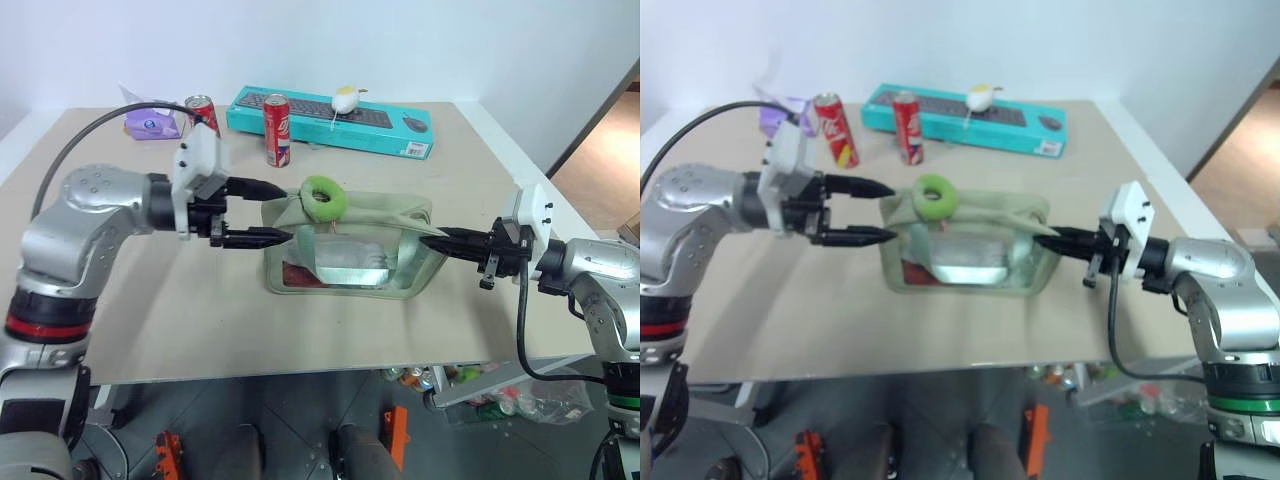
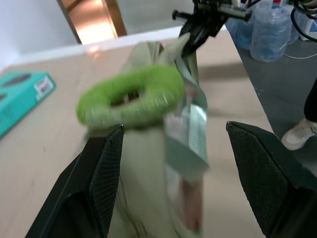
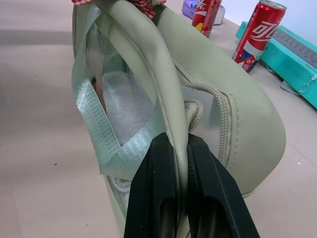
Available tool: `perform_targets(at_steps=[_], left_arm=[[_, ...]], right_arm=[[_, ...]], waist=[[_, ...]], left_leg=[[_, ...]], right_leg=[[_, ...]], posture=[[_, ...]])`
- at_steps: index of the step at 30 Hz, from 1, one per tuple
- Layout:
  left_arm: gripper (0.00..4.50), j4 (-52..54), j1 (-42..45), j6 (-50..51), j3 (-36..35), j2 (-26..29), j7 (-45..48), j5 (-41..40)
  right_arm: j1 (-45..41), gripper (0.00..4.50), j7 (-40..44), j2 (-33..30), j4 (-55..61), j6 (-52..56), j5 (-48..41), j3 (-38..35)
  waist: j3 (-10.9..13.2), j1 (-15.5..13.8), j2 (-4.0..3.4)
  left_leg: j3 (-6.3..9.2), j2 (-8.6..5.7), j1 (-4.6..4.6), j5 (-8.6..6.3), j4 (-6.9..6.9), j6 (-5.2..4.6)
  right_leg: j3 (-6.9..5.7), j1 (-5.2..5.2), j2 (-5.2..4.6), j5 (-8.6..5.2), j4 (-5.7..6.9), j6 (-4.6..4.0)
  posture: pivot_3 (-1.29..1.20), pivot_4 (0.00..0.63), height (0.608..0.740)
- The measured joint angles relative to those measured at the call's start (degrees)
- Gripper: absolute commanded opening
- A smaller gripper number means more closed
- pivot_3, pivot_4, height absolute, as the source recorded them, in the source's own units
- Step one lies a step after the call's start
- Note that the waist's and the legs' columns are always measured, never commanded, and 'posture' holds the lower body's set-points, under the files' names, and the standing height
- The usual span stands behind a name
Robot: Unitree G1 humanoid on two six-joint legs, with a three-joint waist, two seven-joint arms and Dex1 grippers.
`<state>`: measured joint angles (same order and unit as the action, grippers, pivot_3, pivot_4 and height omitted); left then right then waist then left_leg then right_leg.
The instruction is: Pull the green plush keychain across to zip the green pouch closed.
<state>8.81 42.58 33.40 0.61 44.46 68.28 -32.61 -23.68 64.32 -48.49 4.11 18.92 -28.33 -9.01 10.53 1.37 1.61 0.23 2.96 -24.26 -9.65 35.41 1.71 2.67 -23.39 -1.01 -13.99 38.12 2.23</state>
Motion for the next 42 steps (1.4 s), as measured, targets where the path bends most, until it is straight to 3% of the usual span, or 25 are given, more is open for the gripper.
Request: perform_targets(at_steps=[7,11,14,21,32,40,42], left_arm=[[3.41,4.3,-11.8,0.8,-5.7,0.4,-8.3,0.2],[3.41,6.8,-17.3,0.6,-7.2,-4.8,-14.4,0.2],[2.61,7.0,-17.8,0.2,-7.3,-8.4,-18.3,0.2],[0.17,7.7,-18.4,-0.6,-6.9,-12.4,-22.2,0.2],[0.06,7.7,-18.4,-1.1,-6.5,-14.1,-24.1,0.6],[0.00,8.3,-18.9,-1.1,-6.4,-13.7,-24.0,0.5],[0.00,8.7,-19.2,-1.1,-6.4,-13.7,-24.0,0.5]], right_arm=[[-1.0,0.00,0.8,0.1,-1.3,-0.2,0.4,0.2],[-1.4,0.00,0.9,0.2,-1.6,-0.4,0.5,0.2],[-1.5,0.00,1.3,0.2,-1.7,-0.4,0.6,0.2],[-1.5,0.00,1.7,0.2,-1.7,-0.4,0.6,0.2],[-1.5,0.00,1.7,0.0,-1.5,1.6,0.2,0.1],[-4.4,2.94,2.3,-1.4,0.4,5.7,-2.1,0.1],[-5.7,3.44,2.1,-1.4,1.3,6.0,-2.5,0.2]], waist=[[0.0,0.0,0.00],[0.0,-0.1,0.00],[0.0,-0.1,0.00],[0.0,-0.1,0.00],[0.0,-0.1,0.00],[0.0,-0.1,0.00],[0.0,-0.1,0.00]], left_leg=[[-0.01,0.01,0.01,0.00,0.01,0.00],[-0.02,-0.01,0.00,0.00,0.02,0.00],[-0.01,-0.01,0.01,0.00,0.04,0.00],[-0.02,-0.01,0.02,0.00,0.03,0.00],[-0.01,-0.03,0.02,0.00,0.04,0.00],[-0.01,-0.03,0.02,0.00,0.04,0.00],[-0.02,-0.03,0.02,0.00,0.04,0.00]], right_leg=[[0.00,0.01,-0.02,0.01,0.00,-0.01],[0.01,0.02,-0.05,0.02,0.00,0.01],[0.00,0.02,-0.03,0.03,0.00,-0.01],[0.01,0.02,-0.03,0.05,0.00,-0.01],[0.01,0.03,-0.04,0.06,0.00,0.01],[0.01,0.03,-0.04,0.05,0.00,0.00],[0.01,0.02,-0.04,0.05,0.00,0.00]], posture=[[0.00,0.150,0.740],[0.00,0.150,0.740],[0.00,0.150,0.740],[0.00,0.150,0.740],[0.00,0.150,0.740],[0.00,0.150,0.740],[0.00,0.150,0.740]])
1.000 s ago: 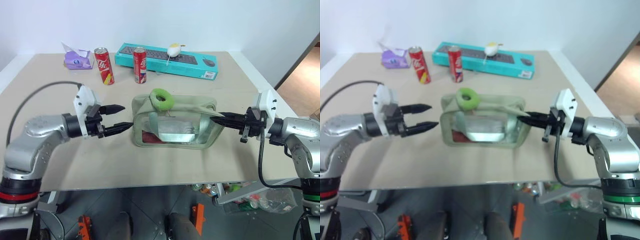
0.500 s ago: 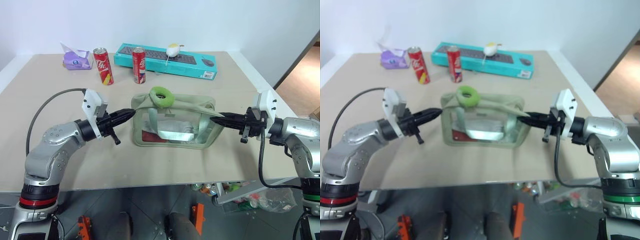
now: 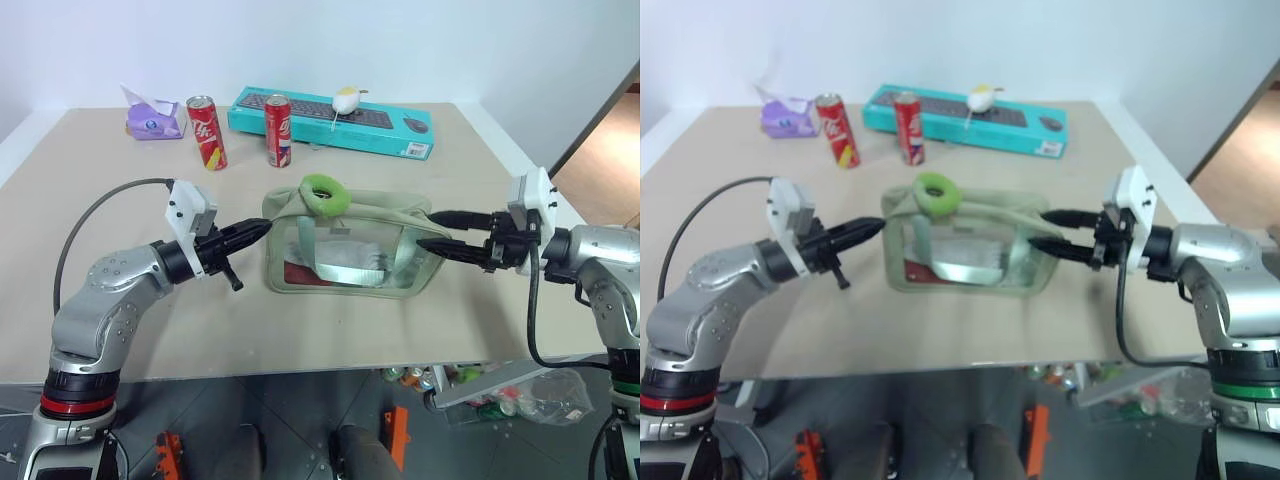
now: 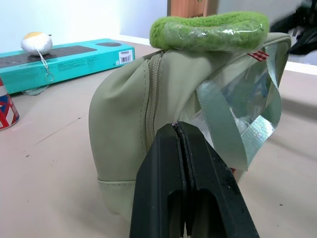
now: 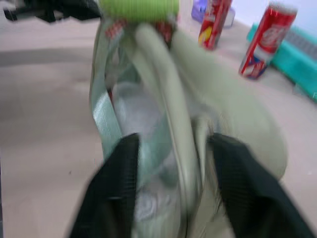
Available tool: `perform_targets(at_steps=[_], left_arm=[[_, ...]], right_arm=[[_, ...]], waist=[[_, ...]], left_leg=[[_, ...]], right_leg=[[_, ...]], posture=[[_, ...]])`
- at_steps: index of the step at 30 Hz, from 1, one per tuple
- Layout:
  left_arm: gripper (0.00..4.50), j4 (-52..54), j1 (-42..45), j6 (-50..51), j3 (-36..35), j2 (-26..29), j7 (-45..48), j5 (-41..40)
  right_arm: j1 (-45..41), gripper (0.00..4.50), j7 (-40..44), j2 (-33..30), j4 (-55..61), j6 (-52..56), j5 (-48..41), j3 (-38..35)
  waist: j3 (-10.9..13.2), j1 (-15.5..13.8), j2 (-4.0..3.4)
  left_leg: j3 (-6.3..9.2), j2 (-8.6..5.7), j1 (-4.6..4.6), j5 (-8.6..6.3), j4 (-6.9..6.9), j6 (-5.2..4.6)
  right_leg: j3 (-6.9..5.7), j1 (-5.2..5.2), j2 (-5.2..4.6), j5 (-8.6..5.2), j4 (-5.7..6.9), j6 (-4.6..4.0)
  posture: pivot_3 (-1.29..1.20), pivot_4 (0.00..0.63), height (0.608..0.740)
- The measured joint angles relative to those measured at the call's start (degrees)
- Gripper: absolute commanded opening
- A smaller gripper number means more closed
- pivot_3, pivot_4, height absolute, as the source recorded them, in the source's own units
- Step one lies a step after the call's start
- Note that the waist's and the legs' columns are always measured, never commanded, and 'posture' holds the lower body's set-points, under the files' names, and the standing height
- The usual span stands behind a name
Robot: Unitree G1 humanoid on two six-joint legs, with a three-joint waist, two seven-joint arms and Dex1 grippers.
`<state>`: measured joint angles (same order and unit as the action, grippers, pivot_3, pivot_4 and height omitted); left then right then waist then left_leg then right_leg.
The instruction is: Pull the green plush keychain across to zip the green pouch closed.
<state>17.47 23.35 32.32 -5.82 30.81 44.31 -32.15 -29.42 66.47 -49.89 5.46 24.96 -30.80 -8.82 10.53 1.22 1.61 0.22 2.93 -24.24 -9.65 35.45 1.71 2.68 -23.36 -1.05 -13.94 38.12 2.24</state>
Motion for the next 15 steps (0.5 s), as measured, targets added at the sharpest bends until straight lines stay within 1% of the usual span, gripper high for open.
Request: perform_targets(at_steps=[3,5,6,9,12,15], left_arm=[[0.00,0.6,-0.2,0.0,0.0,0.0,-0.1,-0.1],[0.00,1.1,-0.4,0.1,0.1,0.0,-0.2,-0.3],[0.00,1.2,-0.4,0.2,0.1,-0.1,-0.4,-0.4],[0.00,1.5,-0.5,0.4,0.3,-0.3,-1.1,-0.5],[0.00,1.7,-0.6,0.7,0.4,-0.3,-1.5,-0.8],[0.00,1.8,-0.7,1.0,0.4,-0.4,-1.7,-1.0]], right_arm=[[-5.5,4.48,-0.5,0.1,2.8,0.6,-0.5,0.3],[-9.5,4.48,-1.0,1.1,5.8,0.8,-1.0,1.5],[-11.5,4.48,-1.6,2.6,7.2,1.1,-1.3,2.8],[-14.2,4.48,-2.1,5.2,10.0,0.9,-1.1,6.8],[-14.5,4.48,-2.8,8.0,9.8,-0.9,1.9,11.1],[-14.7,4.48,-2.9,8.9,7.7,-3.9,4.6,12.7]], waist=[[0.0,0.0,-0.01],[0.0,0.0,-0.01],[0.0,0.0,-0.01],[0.0,-0.1,0.00],[0.0,-0.1,0.03],[0.0,-0.1,0.04]], left_leg=[[0.00,0.00,0.00,0.00,0.00,0.00],[0.01,0.01,0.00,0.00,-0.02,0.00],[0.01,0.02,0.00,0.00,-0.01,0.00],[0.04,0.00,-0.04,0.00,-0.02,0.00],[0.03,-0.06,-0.08,0.00,0.00,0.01],[0.02,-0.07,-0.08,0.00,0.00,0.01]], right_leg=[[0.00,-0.01,0.01,0.00,0.00,0.00],[-0.02,0.00,0.00,-0.01,0.00,-0.01],[-0.01,-0.01,0.01,-0.01,0.00,-0.02],[-0.04,0.00,-0.02,-0.02,-0.01,-0.01],[-0.01,-0.02,-0.07,-0.02,-0.03,0.03],[-0.01,-0.01,-0.08,-0.01,-0.04,0.04]], posture=[[0.00,0.150,0.740],[0.00,0.150,0.740],[0.00,0.150,0.740],[0.00,0.150,0.740],[0.00,0.150,0.740],[0.00,0.150,0.740]])
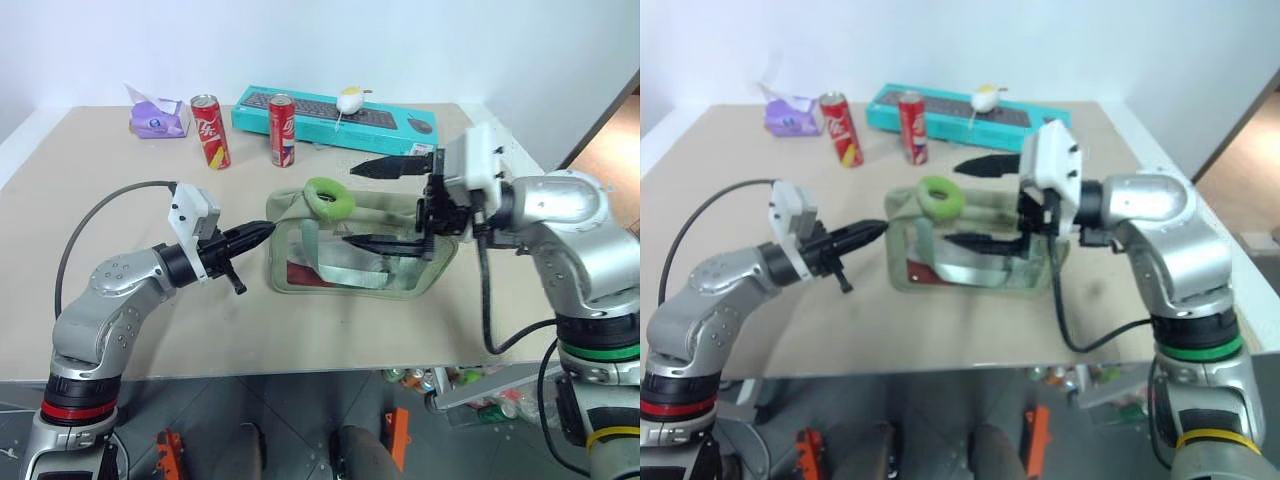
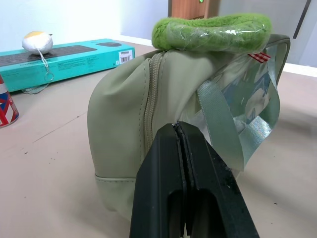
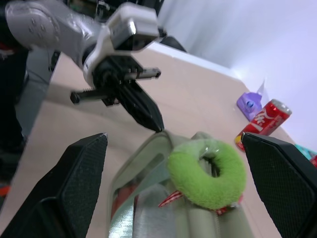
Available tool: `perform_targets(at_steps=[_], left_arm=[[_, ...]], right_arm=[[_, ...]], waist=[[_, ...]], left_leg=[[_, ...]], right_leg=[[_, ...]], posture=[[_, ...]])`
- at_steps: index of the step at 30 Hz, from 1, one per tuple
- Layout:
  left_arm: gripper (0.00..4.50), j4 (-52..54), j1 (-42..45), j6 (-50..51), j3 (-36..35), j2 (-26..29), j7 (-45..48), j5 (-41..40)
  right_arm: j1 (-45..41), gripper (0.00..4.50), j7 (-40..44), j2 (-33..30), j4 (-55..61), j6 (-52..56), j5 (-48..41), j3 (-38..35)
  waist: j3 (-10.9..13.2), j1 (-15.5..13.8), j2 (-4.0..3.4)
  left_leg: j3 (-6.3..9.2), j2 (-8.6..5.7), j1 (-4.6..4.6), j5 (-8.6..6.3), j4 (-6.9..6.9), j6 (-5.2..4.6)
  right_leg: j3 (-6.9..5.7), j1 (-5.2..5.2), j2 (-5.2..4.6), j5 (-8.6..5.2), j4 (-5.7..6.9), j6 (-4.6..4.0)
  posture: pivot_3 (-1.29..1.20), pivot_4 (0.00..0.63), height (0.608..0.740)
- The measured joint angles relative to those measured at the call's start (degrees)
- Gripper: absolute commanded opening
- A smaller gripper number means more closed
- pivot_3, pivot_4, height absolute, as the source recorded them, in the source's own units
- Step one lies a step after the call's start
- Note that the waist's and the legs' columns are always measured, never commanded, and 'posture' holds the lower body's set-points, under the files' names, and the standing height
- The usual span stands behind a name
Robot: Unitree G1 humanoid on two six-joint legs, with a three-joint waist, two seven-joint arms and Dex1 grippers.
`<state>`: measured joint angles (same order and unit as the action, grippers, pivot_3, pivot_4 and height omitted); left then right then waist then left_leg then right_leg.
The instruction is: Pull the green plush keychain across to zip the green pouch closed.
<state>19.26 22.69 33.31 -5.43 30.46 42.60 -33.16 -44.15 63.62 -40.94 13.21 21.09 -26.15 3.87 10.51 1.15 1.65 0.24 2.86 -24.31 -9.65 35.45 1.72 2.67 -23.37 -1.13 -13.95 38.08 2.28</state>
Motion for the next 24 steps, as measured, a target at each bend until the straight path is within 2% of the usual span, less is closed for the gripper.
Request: perform_targets(at_steps=[10,12,18,20,21,24], left_arm=[[0.00,1.0,-0.3,0.5,0.0,-0.1,-1.4,-0.7],[0.00,1.2,-0.5,0.5,0.0,-0.1,-1.7,-0.7],[0.00,1.5,-0.6,0.6,0.1,-0.1,-2.1,-0.8],[0.00,1.5,-0.6,0.6,0.1,-0.1,-2.1,-0.8],[0.00,1.5,-0.6,0.6,0.1,-0.1,-2.1,-0.8],[0.00,1.5,-0.6,0.6,0.1,-0.1,-2.1,-0.7]], right_arm=[[-0.2,4.48,1.8,1.9,-11.1,-10.2,7.3,2.6],[-0.3,3.97,2.2,2.3,-11.8,-10.5,7.3,2.6],[-1.1,1.88,2.3,3.4,-12.2,-10.4,7.2,2.5],[-1.1,1.34,2.2,3.8,-12.2,-10.1,7.0,2.4],[-1.1,0.82,2.2,3.9,-12.2,-9.9,6.9,2.4],[-1.1,0.01,2.1,4.1,-12.2,-9.8,6.8,2.4]], waist=[[0.0,0.0,0.00],[0.0,0.0,0.00],[0.0,0.0,0.00],[0.0,0.0,0.00],[0.0,0.0,0.00],[0.0,0.0,0.00]], left_leg=[[0.01,0.01,0.01,0.00,-0.03,0.00],[0.02,0.01,0.01,0.00,-0.03,0.00],[0.02,0.01,0.01,0.00,-0.02,0.00],[0.02,0.01,0.01,0.00,-0.02,0.00],[0.02,0.01,0.01,0.00,-0.02,0.00],[0.02,0.01,0.01,0.00,-0.03,0.00]], right_leg=[[-0.01,-0.01,0.02,-0.01,0.00,-0.02],[-0.01,-0.01,0.03,-0.01,0.00,-0.03],[-0.01,0.00,0.02,0.00,0.01,-0.02],[-0.01,0.00,0.03,0.00,0.01,-0.03],[-0.01,0.00,0.03,0.00,0.01,-0.03],[-0.01,0.00,0.02,0.00,0.01,-0.03]], posture=[[0.00,0.150,0.740],[0.00,0.150,0.740],[0.00,0.150,0.740],[0.00,0.150,0.740],[0.00,0.150,0.740],[0.00,0.150,0.740]])
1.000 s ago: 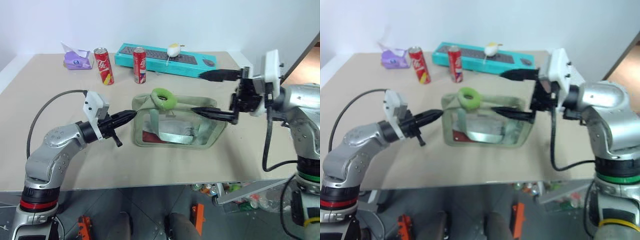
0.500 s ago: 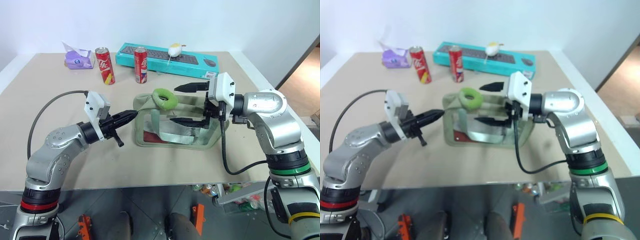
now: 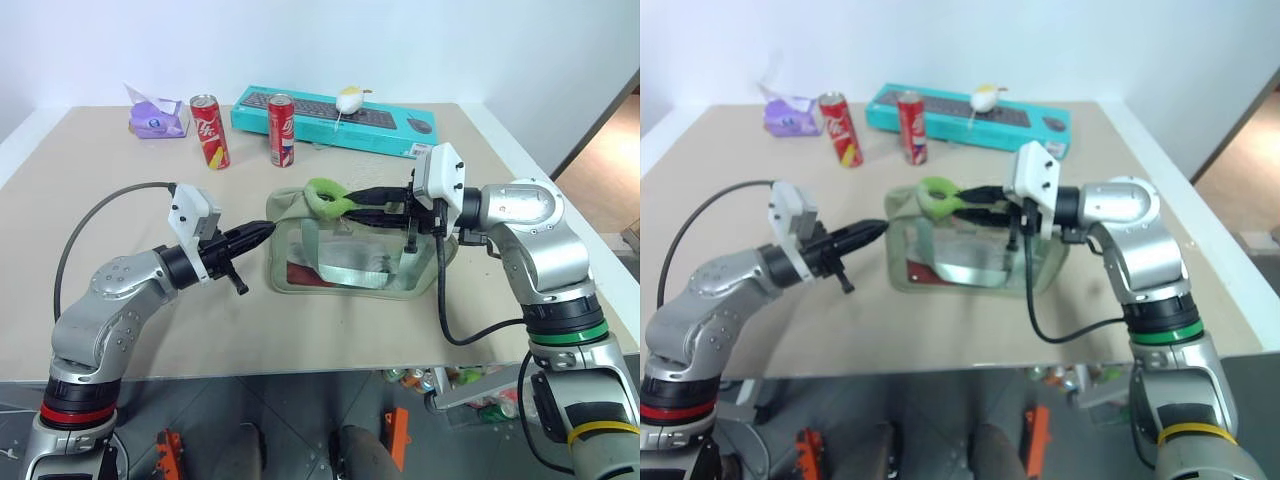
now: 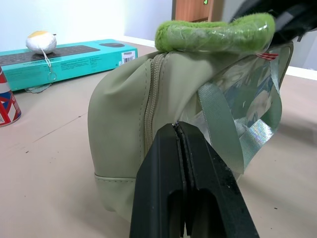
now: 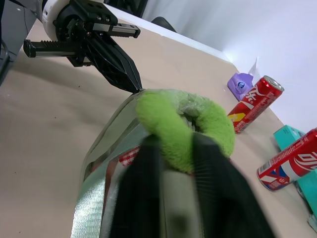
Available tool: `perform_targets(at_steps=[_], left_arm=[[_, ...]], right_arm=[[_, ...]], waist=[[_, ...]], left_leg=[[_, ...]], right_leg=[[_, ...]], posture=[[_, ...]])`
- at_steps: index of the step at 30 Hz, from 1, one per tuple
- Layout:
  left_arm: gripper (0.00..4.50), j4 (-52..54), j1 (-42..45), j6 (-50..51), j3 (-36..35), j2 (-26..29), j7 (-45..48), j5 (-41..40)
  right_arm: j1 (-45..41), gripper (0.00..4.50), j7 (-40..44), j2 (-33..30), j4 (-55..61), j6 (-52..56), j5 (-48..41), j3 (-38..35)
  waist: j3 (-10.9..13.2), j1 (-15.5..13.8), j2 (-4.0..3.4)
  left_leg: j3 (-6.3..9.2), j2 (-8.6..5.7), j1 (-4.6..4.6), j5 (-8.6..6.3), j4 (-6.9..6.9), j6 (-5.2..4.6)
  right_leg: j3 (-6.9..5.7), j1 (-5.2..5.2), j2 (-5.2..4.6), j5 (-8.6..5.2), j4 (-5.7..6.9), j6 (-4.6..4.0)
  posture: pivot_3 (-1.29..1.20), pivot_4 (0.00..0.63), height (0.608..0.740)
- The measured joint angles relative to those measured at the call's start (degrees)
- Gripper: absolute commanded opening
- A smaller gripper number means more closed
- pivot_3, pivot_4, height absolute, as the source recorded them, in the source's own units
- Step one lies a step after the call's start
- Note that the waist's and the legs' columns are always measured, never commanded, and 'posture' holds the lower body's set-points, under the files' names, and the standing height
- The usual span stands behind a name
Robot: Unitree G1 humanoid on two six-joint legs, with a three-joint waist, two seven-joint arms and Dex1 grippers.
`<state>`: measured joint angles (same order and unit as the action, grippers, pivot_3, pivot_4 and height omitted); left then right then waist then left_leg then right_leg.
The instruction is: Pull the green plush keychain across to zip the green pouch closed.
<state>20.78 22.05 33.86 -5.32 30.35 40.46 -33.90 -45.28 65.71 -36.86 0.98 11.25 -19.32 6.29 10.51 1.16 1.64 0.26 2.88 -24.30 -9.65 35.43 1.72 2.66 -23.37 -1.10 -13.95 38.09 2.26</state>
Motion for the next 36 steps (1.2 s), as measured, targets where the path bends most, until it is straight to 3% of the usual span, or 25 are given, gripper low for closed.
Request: perform_targets(at_steps=[17,36], left_arm=[[0.00,0.0,0.0,0.2,0.3,-0.7,-2.6,0.2],[0.00,0.1,-1.1,-0.2,0.4,-0.6,-3.1,0.2]], right_arm=[[-1.2,0.01,-3.4,-0.4,1.6,1.0,-1.4,-3.9],[0.4,0.01,-3.5,-7.6,1.5,1.0,-1.9,-7.0]], waist=[[0.0,0.0,0.00],[0.0,0.0,0.00]], left_leg=[[0.00,0.00,0.00,0.00,0.00,0.00],[-0.01,-0.04,0.00,0.00,0.00,0.00]], right_leg=[[0.00,0.00,0.00,0.00,0.00,0.00],[0.01,0.01,-0.06,-0.02,-0.01,0.01]], posture=[[0.00,0.150,0.740],[0.00,0.150,0.740]])
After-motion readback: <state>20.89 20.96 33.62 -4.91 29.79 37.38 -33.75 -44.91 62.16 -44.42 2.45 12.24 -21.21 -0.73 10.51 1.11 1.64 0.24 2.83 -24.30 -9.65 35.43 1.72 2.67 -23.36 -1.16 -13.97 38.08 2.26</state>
